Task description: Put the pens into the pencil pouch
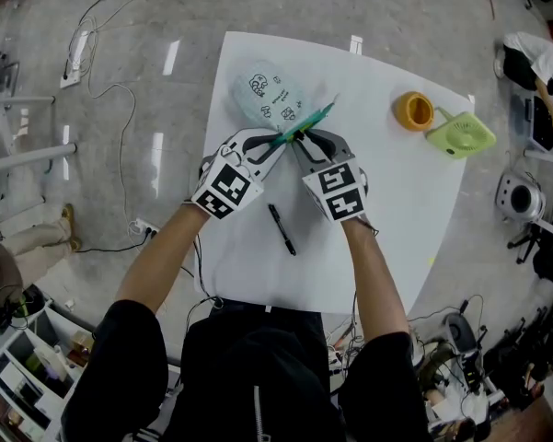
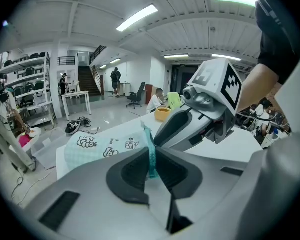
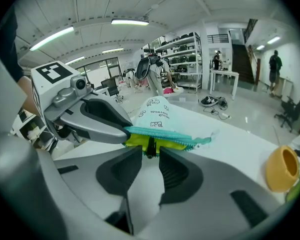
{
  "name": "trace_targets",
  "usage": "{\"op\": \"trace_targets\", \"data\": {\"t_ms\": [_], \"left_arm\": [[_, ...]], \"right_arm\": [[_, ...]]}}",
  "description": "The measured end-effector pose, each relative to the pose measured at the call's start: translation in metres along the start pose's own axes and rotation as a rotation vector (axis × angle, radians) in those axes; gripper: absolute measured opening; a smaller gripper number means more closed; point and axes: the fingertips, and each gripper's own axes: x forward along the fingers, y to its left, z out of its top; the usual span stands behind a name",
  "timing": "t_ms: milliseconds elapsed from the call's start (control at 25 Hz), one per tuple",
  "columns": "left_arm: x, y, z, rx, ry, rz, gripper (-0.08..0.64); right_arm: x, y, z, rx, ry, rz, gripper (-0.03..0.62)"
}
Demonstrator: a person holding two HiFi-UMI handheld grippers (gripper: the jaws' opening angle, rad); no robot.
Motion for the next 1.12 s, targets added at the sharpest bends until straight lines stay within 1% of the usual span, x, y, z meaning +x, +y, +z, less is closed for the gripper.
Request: {"op": "trace_targets", "data": {"t_ms": [80, 160, 240, 280, 480, 640, 720, 880, 1000, 1120], "left_arm": [[0.0, 0.0, 0.0, -0.004, -0.002, 0.0, 0.055], [0.001, -0.001, 0.0, -0.005, -0.004, -0.002, 0.055], [0.002, -0.001, 0.0, -0.002, -0.002, -0.004, 0.055], [0.002, -0.001, 0.0, 0.0, -0.001, -0.005, 0.055], [0.001, -0.001, 0.0, 0.003, 0.0, -0.01, 0.055], [0.0, -0.001, 0.001, 0.002, -0.006, -0.013, 0.055], [0.0, -0.001, 0.003, 0.002, -0.008, -0.014, 0.055], [-0.001, 0.0, 0.004, -0.002, -0.013, -0.016, 0.055], [-0.001, -0.001, 0.005, -0.002, -0.01, -0.015, 0.055], [-0.001, -0.001, 0.003, -0.006, 0.0, -0.015, 0.055]], "right_arm": [[-0.001, -0.001, -0.004, 0.0, 0.002, -0.009, 0.12], [0.0, -0.002, -0.007, 0.013, 0.007, -0.019, 0.106], [0.0, -0.004, -0.009, 0.028, 0.006, -0.03, 0.069], [0.0, -0.004, -0.008, 0.031, 0.001, -0.031, 0.068], [0.0, -0.004, 0.004, 0.01, -0.027, -0.035, 0.067], [0.005, -0.004, 0.011, 0.002, -0.029, -0.028, 0.067], [0.008, -0.004, 0.012, 0.003, -0.037, -0.019, 0.067], [0.015, -0.002, 0.017, 0.013, -0.088, 0.019, 0.069], [0.018, 0.0, 0.016, 0.023, -0.087, 0.045, 0.071], [0.018, 0.0, 0.015, 0.025, -0.085, 0.037, 0.086]]}}
